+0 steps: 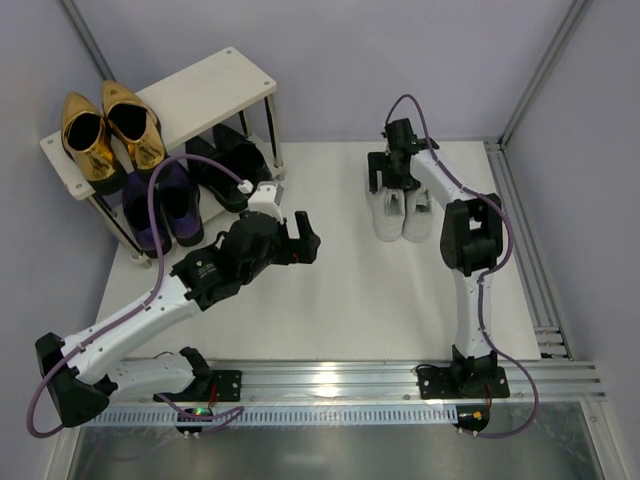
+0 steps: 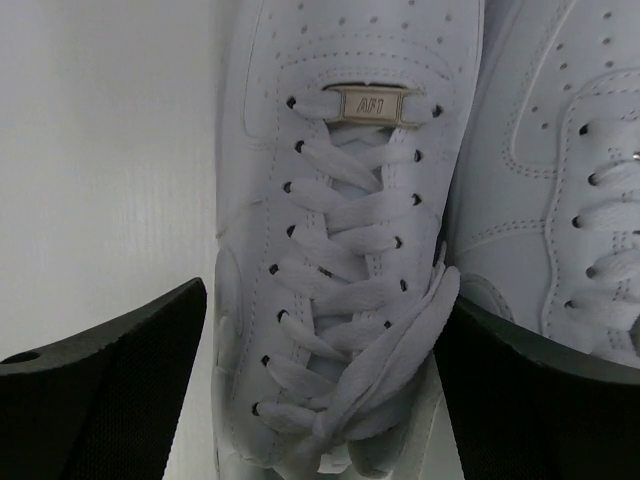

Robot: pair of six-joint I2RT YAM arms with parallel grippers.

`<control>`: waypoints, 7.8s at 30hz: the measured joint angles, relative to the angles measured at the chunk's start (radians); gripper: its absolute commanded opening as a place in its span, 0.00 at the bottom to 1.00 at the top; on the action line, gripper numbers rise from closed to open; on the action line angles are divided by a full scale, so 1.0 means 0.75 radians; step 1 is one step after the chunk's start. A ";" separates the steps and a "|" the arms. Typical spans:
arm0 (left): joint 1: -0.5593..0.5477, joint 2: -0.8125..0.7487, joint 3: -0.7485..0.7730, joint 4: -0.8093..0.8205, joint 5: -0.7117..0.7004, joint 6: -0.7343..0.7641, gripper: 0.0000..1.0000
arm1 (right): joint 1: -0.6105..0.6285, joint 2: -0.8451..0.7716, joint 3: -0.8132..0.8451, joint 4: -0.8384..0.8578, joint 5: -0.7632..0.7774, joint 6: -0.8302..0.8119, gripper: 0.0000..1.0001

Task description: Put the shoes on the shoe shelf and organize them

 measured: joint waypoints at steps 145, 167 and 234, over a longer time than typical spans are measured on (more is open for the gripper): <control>-0.292 0.903 0.046 0.133 -0.486 -0.524 0.72 | 0.052 -1.393 -0.926 -0.152 -0.008 0.273 0.98; -0.301 0.862 0.304 -0.080 -0.565 -0.169 0.00 | 0.052 -1.393 -0.927 -0.151 -0.052 0.272 0.98; 0.808 0.879 1.524 -0.482 -0.543 0.031 0.00 | 0.036 -1.316 -0.848 -0.167 -0.079 0.248 0.98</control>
